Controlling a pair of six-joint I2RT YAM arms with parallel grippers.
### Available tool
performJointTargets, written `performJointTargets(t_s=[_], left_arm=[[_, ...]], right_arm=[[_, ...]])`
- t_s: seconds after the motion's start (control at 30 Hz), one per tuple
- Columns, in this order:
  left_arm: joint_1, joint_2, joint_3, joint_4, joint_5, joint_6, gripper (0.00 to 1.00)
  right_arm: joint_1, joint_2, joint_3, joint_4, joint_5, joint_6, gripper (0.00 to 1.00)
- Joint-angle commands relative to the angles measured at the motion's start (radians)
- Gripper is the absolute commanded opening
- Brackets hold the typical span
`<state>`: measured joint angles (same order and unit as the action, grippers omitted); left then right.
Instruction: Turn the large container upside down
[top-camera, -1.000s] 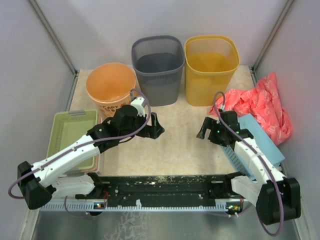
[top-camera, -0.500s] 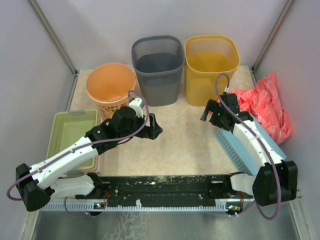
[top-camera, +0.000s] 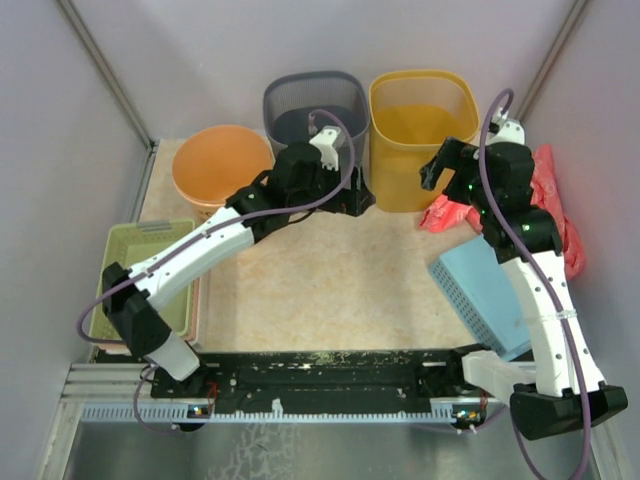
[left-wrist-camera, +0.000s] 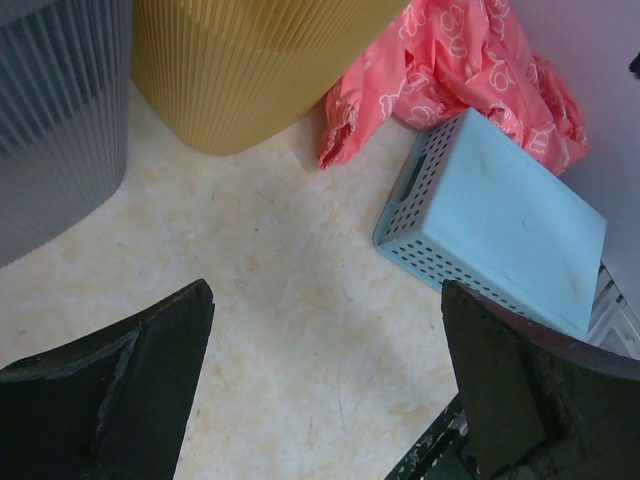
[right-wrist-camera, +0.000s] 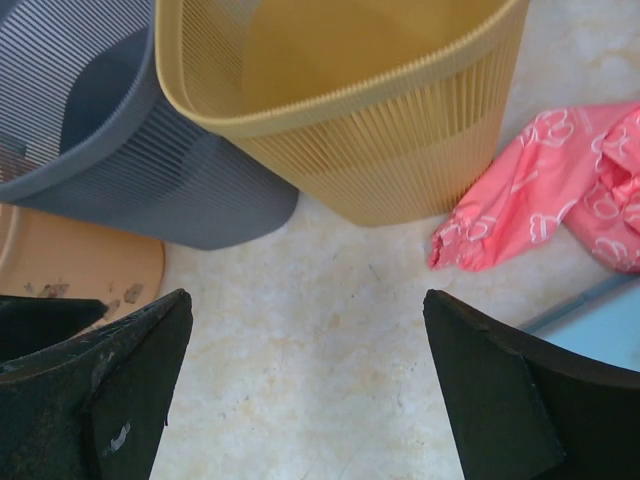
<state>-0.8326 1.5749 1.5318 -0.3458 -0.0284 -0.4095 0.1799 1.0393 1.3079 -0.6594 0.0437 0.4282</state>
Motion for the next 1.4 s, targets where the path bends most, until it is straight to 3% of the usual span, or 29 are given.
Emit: performJointTargets(t_s=[0.0,0.2,0.3,0.43,0.77,0.93,1.03,1.17,1.37], left_arm=[[0.038,0.091,0.074,0.078,0.089,0.024,0.99],[0.142,0.151,0.058,0.184,0.152,0.019,0.99],[0.19,0.174,0.051,0.224,0.16,0.029,0.99],[0.26,0.213,0.078,0.228,0.168,0.04,0.99],[0.434,0.254,0.092,0.24,0.198,-0.003,0.99],[0.455,0.206,0.072,0.211,0.234,0.0,0.99],[0.454,0.156,0.028,0.214,0.303,-0.018,0.99],[0.435,0.094,-0.025,0.215,0.372,-0.038,0.99],[0.375,0.017,-0.024,0.17,0.385,-0.019,0.99]], right_arm=[[-0.01,0.064,0.132,-0.029,0.003,-0.076,0.98],[-0.01,0.179,0.245,0.045,-0.151,-0.135,0.95],[-0.01,0.247,0.306,0.101,-0.227,-0.151,0.87],[-0.004,0.327,0.374,0.149,-0.27,-0.157,0.83],[0.13,0.725,0.832,-0.046,-0.079,-0.318,0.82],[0.155,0.927,1.081,-0.171,-0.033,-0.36,0.78],[0.178,0.999,1.146,-0.223,0.033,-0.392,0.74],[0.184,0.985,1.064,-0.194,0.064,-0.399,0.63],[0.209,1.009,1.061,-0.199,0.085,-0.406,0.36]])
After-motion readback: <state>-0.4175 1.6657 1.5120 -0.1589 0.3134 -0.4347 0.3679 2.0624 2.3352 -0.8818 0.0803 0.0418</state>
